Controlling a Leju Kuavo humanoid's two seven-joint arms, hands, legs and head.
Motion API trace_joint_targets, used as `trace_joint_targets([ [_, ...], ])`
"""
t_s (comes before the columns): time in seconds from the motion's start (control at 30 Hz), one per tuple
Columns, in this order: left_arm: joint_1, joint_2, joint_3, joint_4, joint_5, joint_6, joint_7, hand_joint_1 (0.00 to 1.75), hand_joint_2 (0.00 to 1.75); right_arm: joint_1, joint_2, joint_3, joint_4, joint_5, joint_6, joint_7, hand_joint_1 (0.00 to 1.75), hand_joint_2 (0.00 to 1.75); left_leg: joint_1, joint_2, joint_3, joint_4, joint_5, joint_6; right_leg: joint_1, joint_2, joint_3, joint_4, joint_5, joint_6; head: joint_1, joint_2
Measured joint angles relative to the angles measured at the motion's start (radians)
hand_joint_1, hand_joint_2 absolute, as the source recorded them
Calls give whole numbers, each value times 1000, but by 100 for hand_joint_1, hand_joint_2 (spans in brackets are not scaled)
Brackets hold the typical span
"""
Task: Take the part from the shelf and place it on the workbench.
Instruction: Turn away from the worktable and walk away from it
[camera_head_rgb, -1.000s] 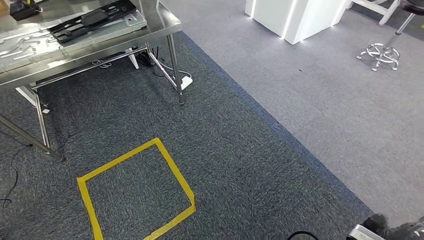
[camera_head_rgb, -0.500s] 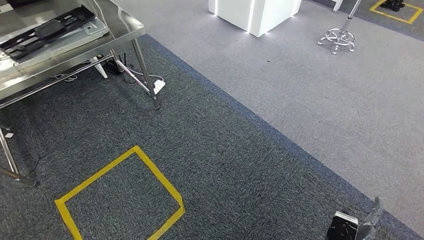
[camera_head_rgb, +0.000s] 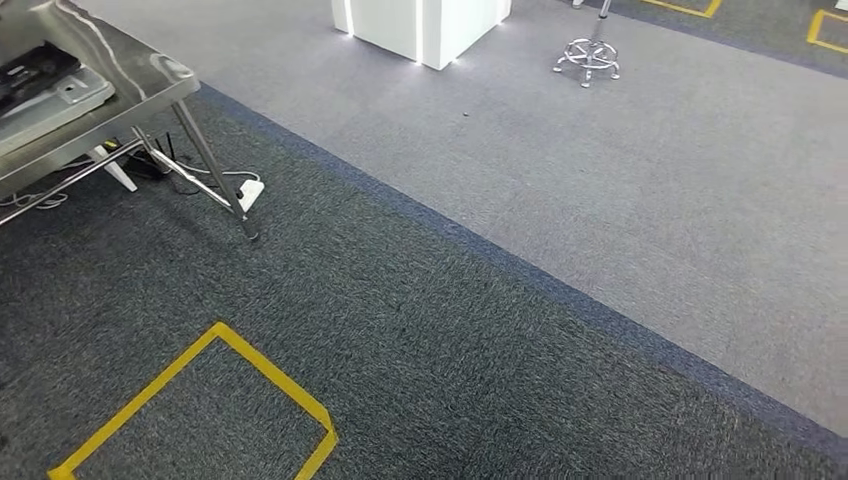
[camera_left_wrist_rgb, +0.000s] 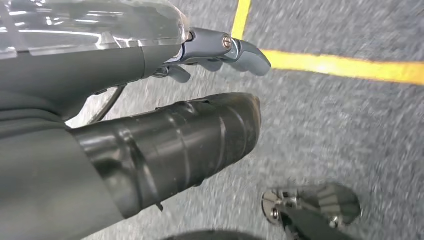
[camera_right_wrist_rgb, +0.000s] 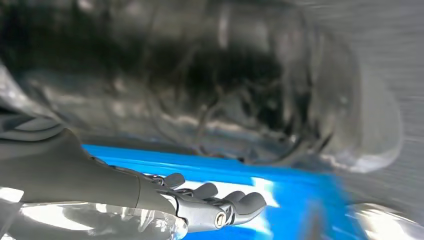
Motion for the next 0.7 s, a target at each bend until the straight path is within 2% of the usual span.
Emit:
trace_joint_targets([
  [0.07, -4, -1, 2, 0, 0, 2, 2, 0, 0, 3, 1, -22, 37, 116, -7, 109, 0, 0, -1, 13, 7, -13, 4, 4, -5, 14, -4, -1, 3, 14, 0, 0],
  [0.1, -3, -1, 2, 0, 0, 4, 3, 0, 0, 7, 2, -38, 46, 177, -8, 150, 0, 0, 1, 23, 13, -22, 10, 8, -4, 2, -7, 6, -1, 19, 0, 0],
  [0.13, -2, -2, 3, 0, 0, 6, 3, 0, 0, 10, 6, -54, 51, 225, -9, 177, 0, 0, 3, 36, 18, -33, 16, 13, -2, -21, -17, 28, -16, 22, 1, 0],
  [0.2, 3, -4, 4, 0, 0, 9, 3, 0, 0, 11, 12, -82, 57, 275, -11, 202, 0, 0, 2, 65, 23, -44, 22, 20, -1, -76, -66, 129, -75, 28, 3, 0],
  [0.23, 4, -5, 5, 0, 0, 10, 3, 0, 0, 10, 15, -93, 60, 291, -12, 210, 0, 0, 1, 81, 23, -45, 22, 22, -4, -89, -99, 194, -107, 32, 4, 0],
  [0.27, 6, -6, 6, 0, 0, 10, 3, 0, 0, 9, 17, -102, 63, 308, -12, 217, 0, 0, 0, 96, 23, -44, 21, 21, -8, -96, -126, 247, -126, 36, 4, 0],
  [0.3, 6, -6, 7, 0, 0, 10, 3, 0, 0, 9, 20, -112, 68, 327, -12, 222, 0, 0, 1, 110, 23, -44, 19, 19, -12, -101, -137, 271, -127, 40, 4, 0],
  [0.33, 5, -6, 8, 0, -1, 10, 3, 0, 0, 8, 22, -122, 73, 345, -12, 222, 0, 0, 1, 123, 25, -43, 16, 16, -17, -106, -128, 255, -109, 44, 4, 0],
  [0.37, 4, -6, 8, 0, -2, 10, 2, 0, 0, 8, 23, -132, 80, 361, -12, 218, 0, 0, 2, 134, 27, -41, 13, 12, -21, -115, -99, 203, -78, 47, 4, 0],
  [0.43, 3, -7, 8, 0, -4, 10, 2, 0, 0, 1, 26, -144, 96, 382, -12, 205, 0, 0, 2, 154, 30, -32, 2, -1, -24, -154, -24, 65, -23, 48, 4, 0],
  [0.47, 3, -7, 8, 0, -5, 10, 2, 0, 0, -4, 27, -149, 103, 388, -13, 198, 0, 0, 0, 163, 32, -28, -4, -9, -22, -167, -1, 22, -13, 44, 3, 0],
  [0.5, 2, -7, 8, 0, -6, 10, 1, 0, 0, -8, 28, -154, 110, 392, -13, 195, 0, 0, -2, 170, 33, -25, -9, -16, -18, -173, 8, 3, -12, 38, 2, 0],
  [0.57, -2, -8, 9, 0, -6, 10, 1, 0, 0, -12, 30, -163, 121, 395, -13, 191, 0, 0, 0, 184, 42, -25, -14, -28, -12, -155, 8, 2, -13, 23, 1, 0],
  [0.6, -3, -9, 9, 0, -6, 10, 1, 0, 0, -12, 31, -167, 125, 397, -13, 190, 0, 0, 3, 179, 44, -20, -20, -33, -12, -146, 9, 0, -12, 16, 1, 0],
  [0.63, -4, -9, 9, 0, -7, 10, 1, 0, 0, -14, 31, -170, 130, 398, -14, 189, 0, 0, 6, 163, 40, -2, -36, -37, -13, -137, 9, -3, -10, 8, 1, 0],
  [0.67, -4, -9, 9, 0, -8, 10, 1, 0, 0, -16, 32, -172, 133, 399, -14, 187, 0, 0, 9, 140, 25, 35, -62, -40, -15, -128, 10, -5, -7, 2, 0, 0],
  [0.7, -2, -9, 9, 0, -8, 10, 0, 0, 0, -19, 32, -174, 137, 401, -15, 181, 0, 0, 11, 114, -2, 95, -97, -41, -14, -119, 9, -6, -5, -4, 0, 0],
])
